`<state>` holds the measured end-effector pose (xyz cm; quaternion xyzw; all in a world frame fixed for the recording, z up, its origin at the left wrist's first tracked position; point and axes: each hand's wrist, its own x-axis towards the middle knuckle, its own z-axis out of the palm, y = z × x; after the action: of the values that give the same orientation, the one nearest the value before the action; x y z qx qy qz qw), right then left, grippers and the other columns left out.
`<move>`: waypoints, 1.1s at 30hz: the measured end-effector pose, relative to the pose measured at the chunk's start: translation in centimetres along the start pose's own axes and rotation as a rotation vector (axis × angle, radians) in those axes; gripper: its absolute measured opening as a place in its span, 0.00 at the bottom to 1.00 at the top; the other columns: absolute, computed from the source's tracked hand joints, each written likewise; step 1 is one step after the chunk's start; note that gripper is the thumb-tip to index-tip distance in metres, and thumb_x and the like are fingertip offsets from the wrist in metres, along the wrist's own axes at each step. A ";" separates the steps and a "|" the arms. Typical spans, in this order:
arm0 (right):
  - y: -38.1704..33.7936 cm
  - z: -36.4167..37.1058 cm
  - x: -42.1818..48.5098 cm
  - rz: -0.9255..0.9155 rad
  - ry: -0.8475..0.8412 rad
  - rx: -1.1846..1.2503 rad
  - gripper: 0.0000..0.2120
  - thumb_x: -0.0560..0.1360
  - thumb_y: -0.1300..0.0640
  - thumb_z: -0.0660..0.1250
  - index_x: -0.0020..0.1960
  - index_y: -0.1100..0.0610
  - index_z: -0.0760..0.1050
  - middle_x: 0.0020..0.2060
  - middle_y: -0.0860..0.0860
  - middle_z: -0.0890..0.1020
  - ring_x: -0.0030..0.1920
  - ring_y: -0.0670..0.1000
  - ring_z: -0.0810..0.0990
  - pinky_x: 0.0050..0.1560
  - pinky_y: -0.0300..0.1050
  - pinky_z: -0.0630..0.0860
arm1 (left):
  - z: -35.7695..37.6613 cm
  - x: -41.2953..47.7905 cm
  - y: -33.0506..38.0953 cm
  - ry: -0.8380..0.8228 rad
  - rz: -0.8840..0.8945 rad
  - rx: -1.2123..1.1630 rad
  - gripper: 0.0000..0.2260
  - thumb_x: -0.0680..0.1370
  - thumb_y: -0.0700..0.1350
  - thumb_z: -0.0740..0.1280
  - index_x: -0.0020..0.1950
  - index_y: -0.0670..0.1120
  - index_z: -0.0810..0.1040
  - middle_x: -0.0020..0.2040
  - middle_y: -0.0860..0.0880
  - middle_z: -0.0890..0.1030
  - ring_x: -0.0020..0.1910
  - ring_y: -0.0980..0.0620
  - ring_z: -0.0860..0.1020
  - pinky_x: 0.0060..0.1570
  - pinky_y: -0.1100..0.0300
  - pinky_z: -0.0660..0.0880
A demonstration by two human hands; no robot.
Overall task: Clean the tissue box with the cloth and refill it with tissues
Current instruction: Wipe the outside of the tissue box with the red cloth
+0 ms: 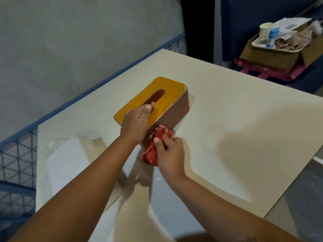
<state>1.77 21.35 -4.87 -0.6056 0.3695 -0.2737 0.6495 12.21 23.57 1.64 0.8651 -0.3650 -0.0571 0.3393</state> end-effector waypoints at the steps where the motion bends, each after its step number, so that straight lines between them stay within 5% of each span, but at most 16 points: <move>1: 0.0 -0.1 -0.1 0.006 -0.014 0.011 0.14 0.78 0.55 0.64 0.62 0.59 0.77 0.52 0.55 0.73 0.51 0.48 0.74 0.52 0.21 0.67 | 0.0 0.0 0.0 -0.002 0.000 0.006 0.22 0.80 0.53 0.48 0.66 0.48 0.75 0.64 0.48 0.77 0.64 0.49 0.73 0.61 0.57 0.66; 4: -1.0 -0.8 1.3 0.005 0.022 0.035 0.15 0.77 0.55 0.65 0.62 0.58 0.77 0.53 0.56 0.75 0.54 0.52 0.77 0.58 0.36 0.73 | -0.1 0.0 0.0 -0.001 0.012 0.001 0.24 0.79 0.54 0.47 0.66 0.48 0.75 0.64 0.49 0.77 0.64 0.51 0.73 0.62 0.58 0.66; 8: -3.0 -1.6 2.4 -0.060 0.106 0.045 0.15 0.78 0.56 0.64 0.62 0.58 0.78 0.53 0.55 0.74 0.50 0.46 0.73 0.46 0.18 0.64 | 0.1 0.0 -0.2 0.009 -0.002 -0.026 0.19 0.83 0.49 0.49 0.65 0.47 0.76 0.64 0.48 0.77 0.63 0.50 0.73 0.60 0.62 0.66; 13: -1.7 -0.3 -1.8 -0.092 -0.054 0.134 0.16 0.78 0.62 0.64 0.65 0.62 0.74 0.50 0.51 0.67 0.46 0.28 0.69 0.40 0.14 0.63 | 0.0 0.0 0.0 0.018 -0.005 -0.041 0.19 0.83 0.48 0.49 0.65 0.47 0.76 0.64 0.49 0.77 0.62 0.53 0.73 0.59 0.63 0.65; 18: 0.3 1.2 -2.6 0.114 -0.077 0.037 0.16 0.78 0.55 0.65 0.65 0.57 0.76 0.53 0.52 0.75 0.49 0.43 0.74 0.48 0.19 0.66 | 0.1 -0.1 0.3 0.028 -0.047 -0.012 0.19 0.83 0.49 0.48 0.66 0.49 0.75 0.64 0.49 0.76 0.56 0.59 0.69 0.56 0.63 0.63; 21: -0.8 0.8 -0.9 0.220 -0.029 0.137 0.15 0.77 0.55 0.65 0.62 0.58 0.78 0.55 0.54 0.81 0.55 0.53 0.79 0.62 0.44 0.73 | 0.0 0.1 0.1 0.014 -0.020 -0.017 0.19 0.83 0.48 0.48 0.66 0.48 0.75 0.64 0.49 0.76 0.61 0.54 0.72 0.57 0.64 0.63; 23: -1.9 0.0 0.8 0.261 0.044 0.193 0.13 0.78 0.55 0.64 0.59 0.59 0.79 0.52 0.54 0.83 0.53 0.55 0.80 0.61 0.50 0.73 | 0.0 0.1 0.0 0.008 -0.010 -0.020 0.19 0.83 0.47 0.49 0.65 0.47 0.75 0.64 0.49 0.77 0.63 0.52 0.72 0.58 0.63 0.64; 27: -2.8 -1.1 2.6 0.285 0.132 0.254 0.12 0.79 0.55 0.62 0.58 0.56 0.79 0.49 0.54 0.82 0.50 0.55 0.80 0.57 0.48 0.75 | 0.0 0.0 0.0 0.016 -0.010 -0.009 0.19 0.83 0.48 0.49 0.66 0.47 0.75 0.64 0.48 0.77 0.64 0.50 0.72 0.60 0.60 0.66; 33: -0.4 1.9 -2.7 0.251 -0.028 0.150 0.12 0.78 0.56 0.63 0.57 0.57 0.80 0.49 0.52 0.83 0.50 0.52 0.80 0.60 0.51 0.74 | 0.0 0.0 0.3 0.016 0.003 0.034 0.19 0.83 0.47 0.49 0.66 0.47 0.75 0.65 0.48 0.76 0.60 0.56 0.71 0.58 0.64 0.64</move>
<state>1.75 24.58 -4.12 -0.5082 0.4118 -0.2086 0.7271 11.98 23.41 1.79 0.8705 -0.3647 -0.0435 0.3275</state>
